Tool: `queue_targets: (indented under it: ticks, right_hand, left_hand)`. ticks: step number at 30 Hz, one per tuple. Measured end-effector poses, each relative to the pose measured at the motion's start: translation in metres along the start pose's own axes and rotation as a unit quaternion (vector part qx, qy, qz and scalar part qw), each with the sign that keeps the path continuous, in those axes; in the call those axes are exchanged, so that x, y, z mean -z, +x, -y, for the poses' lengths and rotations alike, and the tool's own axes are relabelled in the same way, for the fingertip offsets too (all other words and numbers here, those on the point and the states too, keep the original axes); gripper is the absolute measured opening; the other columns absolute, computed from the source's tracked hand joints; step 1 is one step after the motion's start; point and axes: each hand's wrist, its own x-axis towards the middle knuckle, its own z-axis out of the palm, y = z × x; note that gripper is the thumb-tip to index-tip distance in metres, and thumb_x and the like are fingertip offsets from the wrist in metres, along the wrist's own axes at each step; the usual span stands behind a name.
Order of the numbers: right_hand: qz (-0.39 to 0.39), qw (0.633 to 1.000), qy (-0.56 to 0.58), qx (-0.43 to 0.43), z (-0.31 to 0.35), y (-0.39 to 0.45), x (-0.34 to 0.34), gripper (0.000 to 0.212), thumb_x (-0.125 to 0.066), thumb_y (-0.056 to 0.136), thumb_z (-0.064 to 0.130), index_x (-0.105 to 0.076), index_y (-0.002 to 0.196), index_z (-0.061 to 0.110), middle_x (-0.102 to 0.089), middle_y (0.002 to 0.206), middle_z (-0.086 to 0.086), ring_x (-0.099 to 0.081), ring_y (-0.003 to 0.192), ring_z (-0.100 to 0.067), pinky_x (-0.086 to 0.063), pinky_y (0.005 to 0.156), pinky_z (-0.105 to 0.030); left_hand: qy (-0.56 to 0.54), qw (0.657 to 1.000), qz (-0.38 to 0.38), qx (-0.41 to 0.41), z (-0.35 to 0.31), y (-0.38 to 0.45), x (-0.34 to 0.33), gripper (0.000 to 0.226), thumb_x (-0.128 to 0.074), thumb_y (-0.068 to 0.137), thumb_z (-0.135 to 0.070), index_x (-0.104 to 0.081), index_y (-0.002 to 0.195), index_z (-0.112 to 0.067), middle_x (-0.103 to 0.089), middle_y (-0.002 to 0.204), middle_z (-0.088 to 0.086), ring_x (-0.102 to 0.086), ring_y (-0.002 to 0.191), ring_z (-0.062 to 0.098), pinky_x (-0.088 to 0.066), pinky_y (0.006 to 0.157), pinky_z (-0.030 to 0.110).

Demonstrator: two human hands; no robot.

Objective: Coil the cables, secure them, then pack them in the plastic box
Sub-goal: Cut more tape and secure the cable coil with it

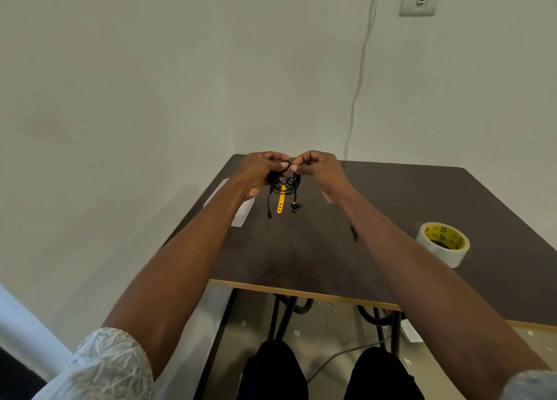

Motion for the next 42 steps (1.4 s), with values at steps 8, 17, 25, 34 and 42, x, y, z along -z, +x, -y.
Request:
queue_targets:
  ticks: [8, 17, 25, 34, 42]
  right_hand:
    - [-0.026, 0.999, 0.007, 0.023, 0.002, 0.002, -0.005, 0.017, -0.083, 0.072, 0.006, -0.067, 0.075, 0.01, -0.066, 0.072, -0.001, -0.062, 0.073, -0.012, -0.051, 0.079, -0.025]
    - [-0.035, 0.999, 0.004, 0.023, 0.009, 0.0, -0.002, 0.013, -0.073, 0.078, -0.003, -0.066, 0.079, 0.007, -0.063, 0.073, -0.004, -0.06, 0.065, -0.01, -0.049, 0.065, -0.015]
    - [-0.039, 0.999, -0.005, 0.021, 0.011, 0.001, 0.0, 0.012, -0.074, 0.078, -0.003, -0.066, 0.08, 0.006, -0.064, 0.072, -0.005, -0.06, 0.062, -0.011, -0.046, 0.057, -0.012]
    - [-0.072, 0.997, -0.007, 0.01, 0.01, 0.002, -0.001, 0.008, -0.071, 0.081, 0.0, -0.065, 0.078, 0.006, -0.064, 0.07, -0.006, -0.058, 0.058, -0.009, -0.047, 0.058, -0.015]
    - [-0.079, 0.996, 0.012, -0.026, 0.009, 0.008, -0.003, 0.012, -0.069, 0.084, 0.006, -0.063, 0.076, 0.012, -0.065, 0.079, 0.0, -0.058, 0.076, -0.012, -0.042, 0.066, -0.021]
  left_hand:
    - [-0.034, 0.999, 0.026, 0.001, -0.001, -0.005, 0.001, 0.027, -0.069, 0.081, 0.0, -0.066, 0.106, 0.01, -0.069, 0.085, 0.015, -0.066, 0.075, 0.02, -0.056, 0.074, 0.031]
    - [-0.052, 0.998, 0.029, 0.0, -0.001, -0.005, 0.004, 0.035, -0.07, 0.078, 0.001, -0.064, 0.111, 0.01, -0.067, 0.097, 0.022, -0.066, 0.087, 0.026, -0.055, 0.078, 0.033]
    - [-0.033, 0.999, 0.005, -0.005, -0.006, -0.007, -0.005, 0.03, -0.069, 0.076, 0.01, -0.066, 0.107, 0.01, -0.069, 0.089, 0.018, -0.068, 0.075, 0.022, -0.055, 0.065, 0.024]
    - [-0.017, 1.0, -0.007, -0.024, -0.008, -0.008, -0.012, 0.032, -0.069, 0.075, 0.013, -0.065, 0.106, 0.007, -0.069, 0.091, 0.017, -0.068, 0.074, 0.021, -0.053, 0.062, 0.02]
    - [-0.022, 0.999, -0.013, -0.031, -0.01, -0.009, -0.012, 0.032, -0.069, 0.076, 0.013, -0.065, 0.108, 0.007, -0.07, 0.09, 0.014, -0.07, 0.068, 0.014, -0.053, 0.059, 0.019]
